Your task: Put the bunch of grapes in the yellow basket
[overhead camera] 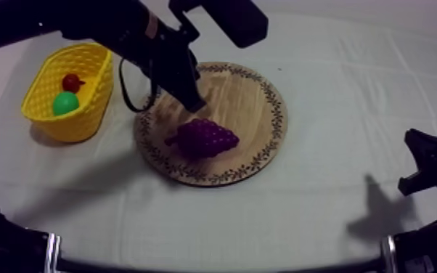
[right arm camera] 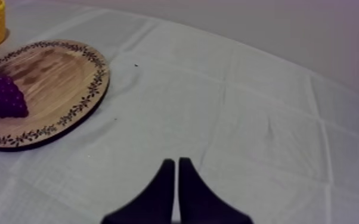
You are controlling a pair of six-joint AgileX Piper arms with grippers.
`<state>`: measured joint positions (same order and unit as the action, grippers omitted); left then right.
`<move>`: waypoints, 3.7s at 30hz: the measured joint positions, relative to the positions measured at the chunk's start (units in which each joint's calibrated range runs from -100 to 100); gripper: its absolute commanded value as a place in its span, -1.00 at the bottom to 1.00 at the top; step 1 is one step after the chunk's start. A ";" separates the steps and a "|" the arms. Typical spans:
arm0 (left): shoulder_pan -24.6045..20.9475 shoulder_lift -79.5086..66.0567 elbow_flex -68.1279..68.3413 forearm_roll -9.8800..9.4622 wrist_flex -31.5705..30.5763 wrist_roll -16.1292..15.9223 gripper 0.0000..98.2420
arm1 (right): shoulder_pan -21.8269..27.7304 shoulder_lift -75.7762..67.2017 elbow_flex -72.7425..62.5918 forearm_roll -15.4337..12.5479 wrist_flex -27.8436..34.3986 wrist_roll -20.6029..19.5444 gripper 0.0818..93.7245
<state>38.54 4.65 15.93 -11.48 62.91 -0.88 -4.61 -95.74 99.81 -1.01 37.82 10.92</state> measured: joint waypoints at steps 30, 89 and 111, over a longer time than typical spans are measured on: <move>-0.35 4.07 2.07 2.77 4.25 -0.41 0.96 | 0.00 0.00 0.00 0.00 0.00 0.00 -0.99; -3.88 12.41 6.62 5.36 -8.08 -4.20 0.02 | 0.00 0.00 0.00 0.00 0.00 -0.04 -0.99; -13.94 -14.59 11.16 -1.94 3.33 6.31 0.19 | 0.00 0.00 0.00 0.00 0.00 -0.01 -0.99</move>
<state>24.60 -9.95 27.09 -13.42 66.24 5.43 -4.61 -95.74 99.81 -1.01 37.82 10.92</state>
